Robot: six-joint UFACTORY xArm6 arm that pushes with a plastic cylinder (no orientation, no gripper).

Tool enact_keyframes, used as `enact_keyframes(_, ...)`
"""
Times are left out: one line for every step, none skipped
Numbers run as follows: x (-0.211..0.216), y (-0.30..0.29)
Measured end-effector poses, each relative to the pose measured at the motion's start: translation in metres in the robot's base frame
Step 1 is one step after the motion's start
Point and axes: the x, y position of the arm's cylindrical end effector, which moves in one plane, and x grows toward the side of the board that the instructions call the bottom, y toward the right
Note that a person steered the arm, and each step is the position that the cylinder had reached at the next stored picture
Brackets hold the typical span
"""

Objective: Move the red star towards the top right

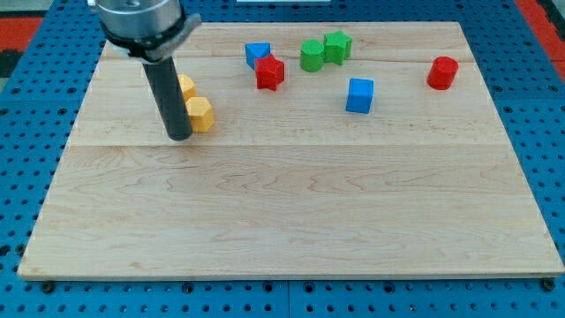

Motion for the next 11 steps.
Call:
enact_keyframes(-0.005,0.031)
enact_keyframes(-0.035,0.013)
enact_keyframes(-0.061,0.061)
enact_keyframes(-0.087,0.042)
enact_keyframes(-0.133,0.04)
enact_keyframes(-0.138,0.101)
enact_keyframes(-0.128,0.107)
enact_keyframes(-0.108,0.107)
enact_keyframes(-0.106,0.169)
enact_keyframes(-0.132,0.214)
enact_keyframes(-0.132,0.225)
